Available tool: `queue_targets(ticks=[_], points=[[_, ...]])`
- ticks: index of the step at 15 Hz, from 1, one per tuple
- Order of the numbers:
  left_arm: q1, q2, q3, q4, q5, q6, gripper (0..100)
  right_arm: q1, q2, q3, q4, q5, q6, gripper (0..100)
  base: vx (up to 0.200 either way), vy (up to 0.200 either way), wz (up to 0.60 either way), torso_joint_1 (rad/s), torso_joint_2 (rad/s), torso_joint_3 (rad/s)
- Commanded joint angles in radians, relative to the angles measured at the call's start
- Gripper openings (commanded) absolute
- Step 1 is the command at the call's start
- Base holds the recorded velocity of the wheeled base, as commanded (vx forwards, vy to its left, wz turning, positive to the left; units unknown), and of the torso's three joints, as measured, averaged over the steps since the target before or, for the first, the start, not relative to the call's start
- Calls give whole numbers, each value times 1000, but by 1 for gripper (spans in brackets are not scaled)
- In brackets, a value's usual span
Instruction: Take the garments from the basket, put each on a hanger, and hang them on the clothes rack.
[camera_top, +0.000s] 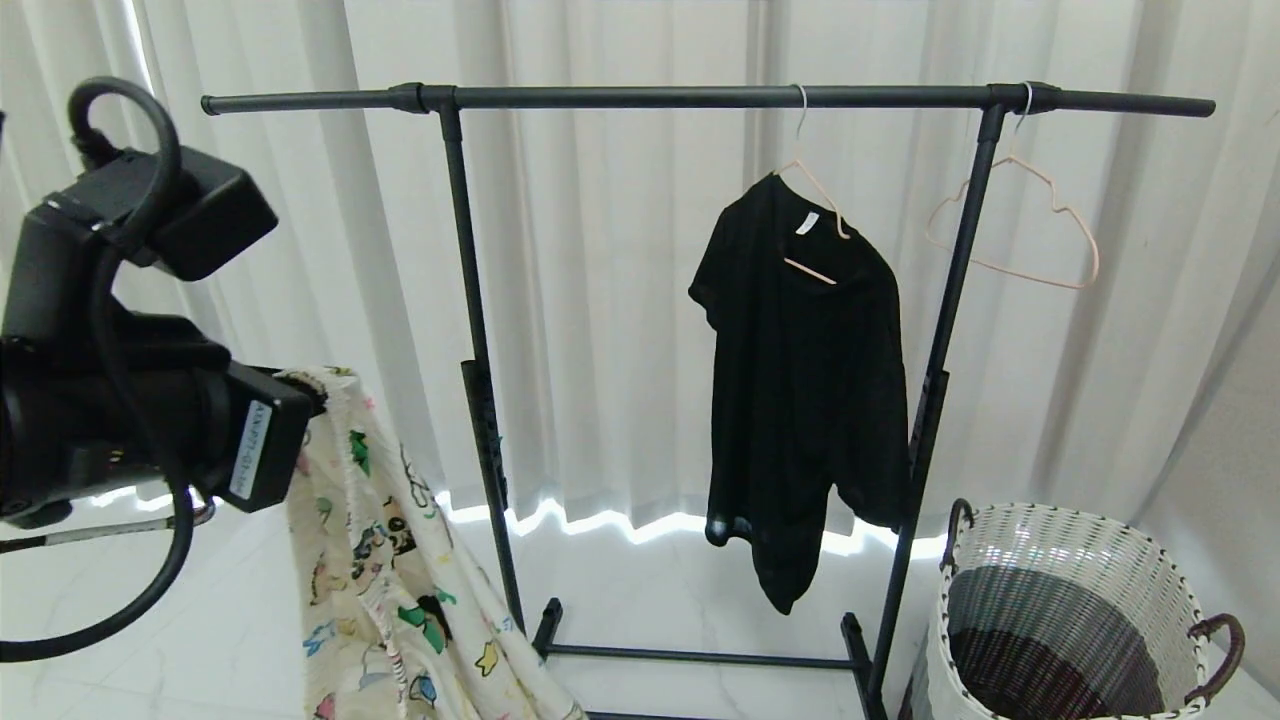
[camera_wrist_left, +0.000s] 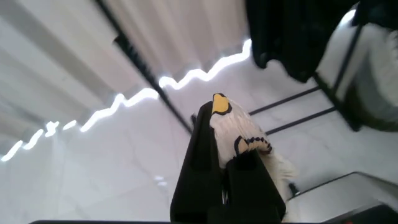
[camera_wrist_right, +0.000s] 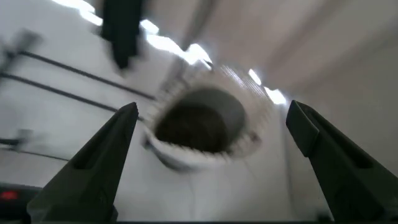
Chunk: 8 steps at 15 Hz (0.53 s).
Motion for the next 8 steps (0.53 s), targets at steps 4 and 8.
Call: queue_targets(ticks=[4,8], points=[[141,-107,107,-1,1,4,0,-178,-176,461,-270,-53,-181,100,0,0,0,0,0,0],[155,-141,191,-58,1,4,0,-238,-193,547,-390,-41,-189,100,0,0,0,9,-24,-18]])
